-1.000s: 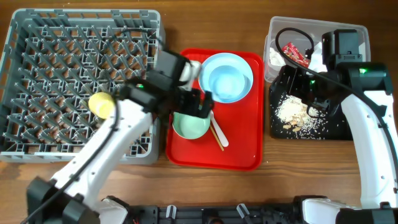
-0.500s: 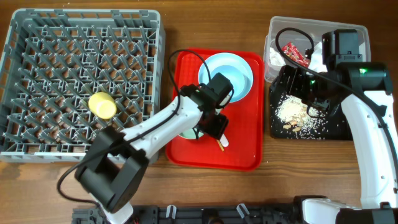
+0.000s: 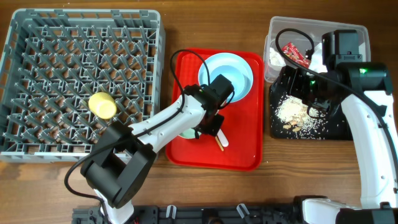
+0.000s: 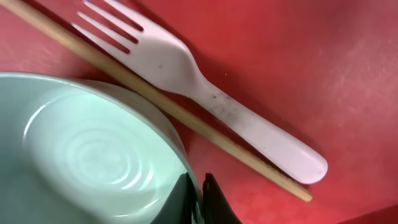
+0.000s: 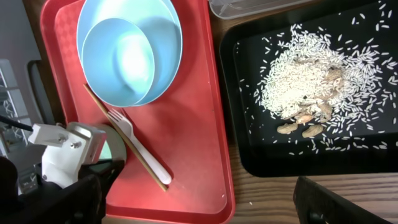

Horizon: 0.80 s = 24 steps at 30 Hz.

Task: Sort waste into correct bins and load items into the dishwasher rack
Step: 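Grasp the green bowl on the red tray with the left gripper, then carry the green bowl into the dish rack with the left gripper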

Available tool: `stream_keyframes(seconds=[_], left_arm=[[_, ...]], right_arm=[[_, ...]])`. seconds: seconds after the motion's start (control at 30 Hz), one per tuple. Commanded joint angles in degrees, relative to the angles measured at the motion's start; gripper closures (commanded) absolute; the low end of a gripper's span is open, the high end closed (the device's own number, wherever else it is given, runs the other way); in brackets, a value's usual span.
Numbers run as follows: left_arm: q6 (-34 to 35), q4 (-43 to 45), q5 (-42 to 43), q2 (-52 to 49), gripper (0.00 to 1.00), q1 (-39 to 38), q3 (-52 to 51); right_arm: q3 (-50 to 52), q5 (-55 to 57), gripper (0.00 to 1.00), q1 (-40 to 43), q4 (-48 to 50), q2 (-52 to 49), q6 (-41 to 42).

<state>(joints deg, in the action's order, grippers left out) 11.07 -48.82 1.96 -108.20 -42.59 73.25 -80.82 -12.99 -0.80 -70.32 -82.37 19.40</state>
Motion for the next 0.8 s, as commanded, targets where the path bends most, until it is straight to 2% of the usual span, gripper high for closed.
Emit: stream_keyframes(seconds=[0.0, 0.2, 0.33, 0.4, 0.57, 0.77], left_arm=[[-0.15, -0.07, -0.13, 0.61, 0.96, -0.04, 0.72], [-0.35, -2.43, -0.13, 7.67, 0.96, 1.51, 5.33], [-0.79, -4.44, 0.13, 14.10, 0.96, 5.92, 8.92], [-3.48, -4.57, 2.78, 17.09, 0.96, 9.14, 9.66], [-9.66, -4.17, 14.93, 22.53, 0.96, 21.44, 9.81], [-15.89, -4.15, 33.81, 21.59, 0.96, 37.90, 9.81]], right_arm=[[-1.14, 1.25, 0.00, 0.13, -0.50, 0.31, 0.07], [-1.14, 1.27, 0.00, 0.13, -0.59, 0.31, 0.02], [-1.14, 1.25, 0.00, 0.13, -0.74, 0.31, 0.04], [-1.14, 1.27, 0.00, 0.13, -0.74, 0.31, 0.02], [-1.14, 1.44, 0.00, 0.13, -0.72, 0.31, -1.38], [-1.14, 1.44, 0.00, 0.13, -0.92, 0.31, -1.38]])
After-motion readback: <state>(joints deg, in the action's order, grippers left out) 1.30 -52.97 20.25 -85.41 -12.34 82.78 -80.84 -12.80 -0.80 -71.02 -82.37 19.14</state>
